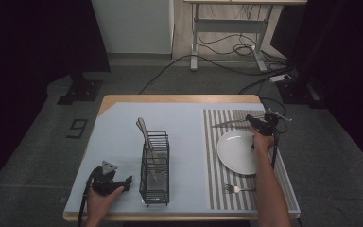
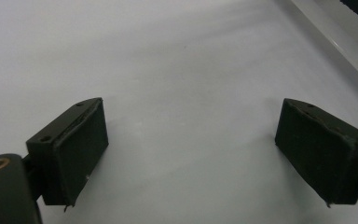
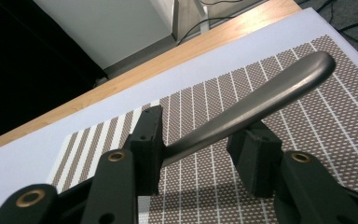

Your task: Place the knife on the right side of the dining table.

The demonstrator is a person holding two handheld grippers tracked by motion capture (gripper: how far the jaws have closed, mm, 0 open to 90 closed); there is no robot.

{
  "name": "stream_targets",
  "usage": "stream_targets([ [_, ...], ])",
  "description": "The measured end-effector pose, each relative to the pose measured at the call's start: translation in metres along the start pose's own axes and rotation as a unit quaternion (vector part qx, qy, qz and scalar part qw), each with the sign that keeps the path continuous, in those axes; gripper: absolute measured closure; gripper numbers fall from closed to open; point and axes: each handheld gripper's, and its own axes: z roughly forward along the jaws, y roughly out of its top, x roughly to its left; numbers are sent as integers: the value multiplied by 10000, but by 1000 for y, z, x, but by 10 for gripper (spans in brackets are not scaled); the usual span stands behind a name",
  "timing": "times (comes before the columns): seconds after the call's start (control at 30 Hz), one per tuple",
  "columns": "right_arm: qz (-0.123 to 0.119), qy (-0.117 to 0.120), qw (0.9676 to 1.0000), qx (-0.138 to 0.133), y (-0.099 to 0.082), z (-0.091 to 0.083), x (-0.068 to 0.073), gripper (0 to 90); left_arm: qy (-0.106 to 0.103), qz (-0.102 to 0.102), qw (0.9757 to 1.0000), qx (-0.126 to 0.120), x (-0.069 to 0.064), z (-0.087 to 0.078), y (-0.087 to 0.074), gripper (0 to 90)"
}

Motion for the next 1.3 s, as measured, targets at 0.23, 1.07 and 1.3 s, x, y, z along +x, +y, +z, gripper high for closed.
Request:
stream_targets([
  [0.23,36,1,9999,99,0,0,-3,538,0,-2,10000,-3,0,0,0,89],
  [1.07,137,-583,9963,618,2,1,-3,418,2,-1,10000,0,0,0,0,89],
  [1.3,-54,-433,9980,451,6,-1,1,413,-1,-8,10000,-2,0,0,0,89],
])
